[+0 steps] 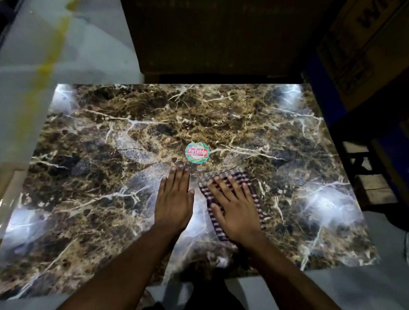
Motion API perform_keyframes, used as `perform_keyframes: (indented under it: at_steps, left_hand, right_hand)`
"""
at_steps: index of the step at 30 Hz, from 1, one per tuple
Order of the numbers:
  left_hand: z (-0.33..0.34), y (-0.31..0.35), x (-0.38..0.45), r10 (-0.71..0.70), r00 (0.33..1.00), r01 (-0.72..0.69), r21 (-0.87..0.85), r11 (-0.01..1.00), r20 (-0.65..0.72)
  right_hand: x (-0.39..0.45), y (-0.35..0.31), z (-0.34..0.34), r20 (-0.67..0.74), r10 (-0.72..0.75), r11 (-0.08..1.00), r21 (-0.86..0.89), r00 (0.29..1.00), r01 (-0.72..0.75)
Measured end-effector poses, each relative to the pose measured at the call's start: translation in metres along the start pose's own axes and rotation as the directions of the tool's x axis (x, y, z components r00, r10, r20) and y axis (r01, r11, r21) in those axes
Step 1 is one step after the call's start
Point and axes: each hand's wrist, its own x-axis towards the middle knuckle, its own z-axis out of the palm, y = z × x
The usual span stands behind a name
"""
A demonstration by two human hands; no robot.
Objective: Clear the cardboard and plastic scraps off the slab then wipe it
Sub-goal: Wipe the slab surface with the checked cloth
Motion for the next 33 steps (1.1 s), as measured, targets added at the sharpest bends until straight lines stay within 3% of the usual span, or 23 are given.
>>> perform_keyframes:
  at_steps: [5,8,11,16,22,27,30,33]
  left_hand:
    - [0.000,0.003,0.031,-0.038,0.999,0.038,-0.006,0.999,-0.002]
    - [-0.003,0.007,0.052,-0.054,0.999,0.054,-0.025,0.998,-0.001]
    - [-0.008,0.007,0.070,-0.039,0.999,0.039,-0.036,0.999,-0.023]
    - [-0.012,0.009,0.100,-0.054,0.998,0.054,-0.003,0.999,-0.038]
    - [-0.016,0.014,0.150,-0.064,0.996,0.063,-0.017,0.998,-0.062]
    - [-0.019,0.017,0.177,-0.034,0.997,0.034,-0.005,0.999,-0.070]
    - [-0.020,0.020,0.199,-0.030,0.997,0.032,0.017,0.999,-0.074]
    - [-0.021,0.023,0.211,-0.035,0.994,0.034,-0.004,0.999,-0.106]
  right_hand:
    - [0.076,0.007,-0.011,-0.037,0.219,0.975,0.058,0.975,-0.217]
    - [0.080,-0.012,-0.011,-0.011,0.127,0.990,0.064,0.992,-0.126]
    - [0.069,0.015,-0.016,0.018,0.013,0.999,0.043,1.000,-0.014]
    - [0.134,0.039,-0.027,-0.023,0.169,0.982,0.090,0.985,-0.167]
    - [0.156,0.053,-0.033,0.020,-0.057,0.998,0.019,0.998,0.057]
    - [0.224,0.070,-0.040,-0.033,0.102,0.993,0.059,0.994,-0.100]
    - [0.247,0.047,-0.040,-0.017,0.046,0.998,0.054,0.999,-0.045]
    - [0.245,0.065,-0.043,0.008,-0.078,0.997,0.011,0.997,0.078]
